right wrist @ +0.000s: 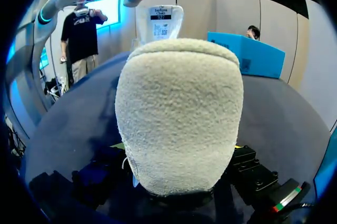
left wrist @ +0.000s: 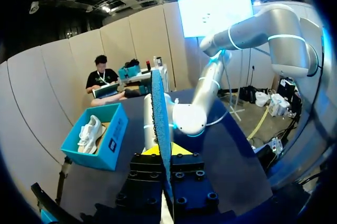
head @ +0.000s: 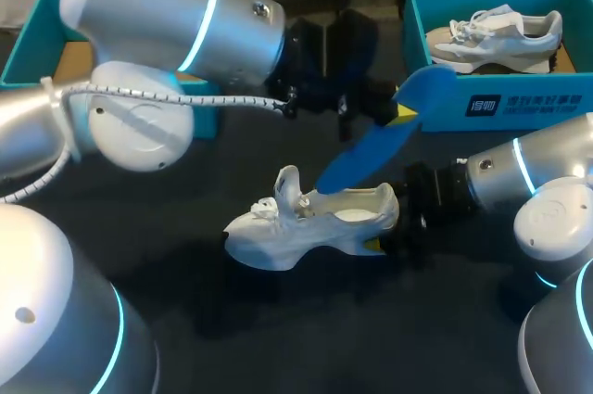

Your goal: Take the shoe out of the shoebox, open the shoe tongue, remove and reinsert the insole, then place the shoe into the shoebox

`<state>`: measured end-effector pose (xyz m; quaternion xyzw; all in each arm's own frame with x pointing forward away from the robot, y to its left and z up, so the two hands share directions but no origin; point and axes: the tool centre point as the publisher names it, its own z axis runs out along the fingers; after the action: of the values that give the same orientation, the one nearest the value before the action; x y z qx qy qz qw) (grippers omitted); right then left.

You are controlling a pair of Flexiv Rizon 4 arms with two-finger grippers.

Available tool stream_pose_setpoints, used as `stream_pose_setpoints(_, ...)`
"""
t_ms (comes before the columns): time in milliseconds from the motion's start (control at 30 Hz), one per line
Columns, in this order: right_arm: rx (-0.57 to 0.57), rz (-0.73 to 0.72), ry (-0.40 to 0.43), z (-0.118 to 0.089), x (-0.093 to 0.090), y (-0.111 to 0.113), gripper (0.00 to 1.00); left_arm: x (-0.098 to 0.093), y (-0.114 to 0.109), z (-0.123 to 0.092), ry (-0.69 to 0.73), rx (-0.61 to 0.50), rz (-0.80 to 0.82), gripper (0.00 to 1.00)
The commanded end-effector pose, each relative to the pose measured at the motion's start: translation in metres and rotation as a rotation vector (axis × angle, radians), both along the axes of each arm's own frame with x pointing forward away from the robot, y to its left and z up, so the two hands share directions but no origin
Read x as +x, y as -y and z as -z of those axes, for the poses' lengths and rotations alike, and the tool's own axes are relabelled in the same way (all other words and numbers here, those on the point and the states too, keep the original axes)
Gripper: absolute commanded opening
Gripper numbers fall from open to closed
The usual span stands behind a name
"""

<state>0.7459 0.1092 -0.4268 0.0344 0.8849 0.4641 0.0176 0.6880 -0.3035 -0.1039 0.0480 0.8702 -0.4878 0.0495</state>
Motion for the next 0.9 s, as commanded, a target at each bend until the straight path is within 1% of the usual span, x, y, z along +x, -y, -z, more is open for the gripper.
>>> stream_pose_setpoints(33, -0.005, 0.002, 0.001, 0.005, 0.001, -0.003, 0.00, -0.001, -0.002, 0.002, 0.001, -0.006, 0.001, 0.00)
stream_pose_setpoints(167, -0.005, 0.002, 0.001, 0.005, 0.001, -0.003, 0.00, -0.001, -0.002, 0.002, 0.001, -0.006, 0.001, 0.00)
stream_pose_setpoints(200, -0.005, 0.002, 0.001, 0.005, 0.001, -0.003, 0.00, 0.000, -0.003, -0.003, -0.029, -0.021, -0.010, 0.00)
stream_pose_setpoints(233, -0.005, 0.002, 0.001, 0.005, 0.001, -0.003, 0.00, 0.002, -0.004, -0.012, -0.029, -0.046, -0.016, 0.00)
stream_pose_setpoints(267, -0.005, 0.002, 0.001, 0.005, 0.001, -0.003, 0.00, 0.001, -0.004, -0.020, -0.088, -0.065, -0.019, 0.00)
stream_pose_setpoints(333, -0.005, 0.002, 0.001, 0.005, 0.001, -0.003, 0.00, 0.001, -0.003, -0.036, -0.108, -0.103, -0.028, 0.00)
stream_pose_setpoints(367, -0.005, 0.002, 0.001, 0.005, 0.001, -0.003, 0.00, 0.001, -0.004, -0.044, -0.164, -0.125, -0.033, 0.00)
stream_pose_setpoints(400, -0.005, 0.002, 0.001, 0.005, 0.001, -0.003, 0.00, 0.000, -0.004, -0.052, -0.188, -0.154, -0.034, 0.00)
stream_pose_setpoints(467, -0.005, 0.002, 0.001, 0.005, 0.001, -0.003, 0.00, -0.003, -0.006, -0.065, -0.264, -0.178, -0.040, 0.00)
stream_pose_setpoints(700, -0.005, 0.002, 0.001, 0.005, 0.001, -0.003, 0.00, -0.007, -0.013, -0.094, -0.511, -0.236, -0.062, 0.00)
stream_pose_setpoints(800, -0.005, 0.002, 0.001, 0.005, 0.001, -0.003, 0.00, -0.010, -0.016, -0.104, -0.593, -0.261, -0.084, 0.00)
stream_pose_setpoints(867, -0.005, 0.002, 0.001, 0.005, 0.001, -0.003, 0.00, -0.011, -0.018, -0.109, -0.615, -0.270, -0.093, 0.00)
stream_pose_setpoints(900, -0.005, 0.002, 0.001, 0.005, 0.001, -0.003, 0.00, -0.014, -0.020, -0.113, -0.640, -0.295, -0.094, 0.00)
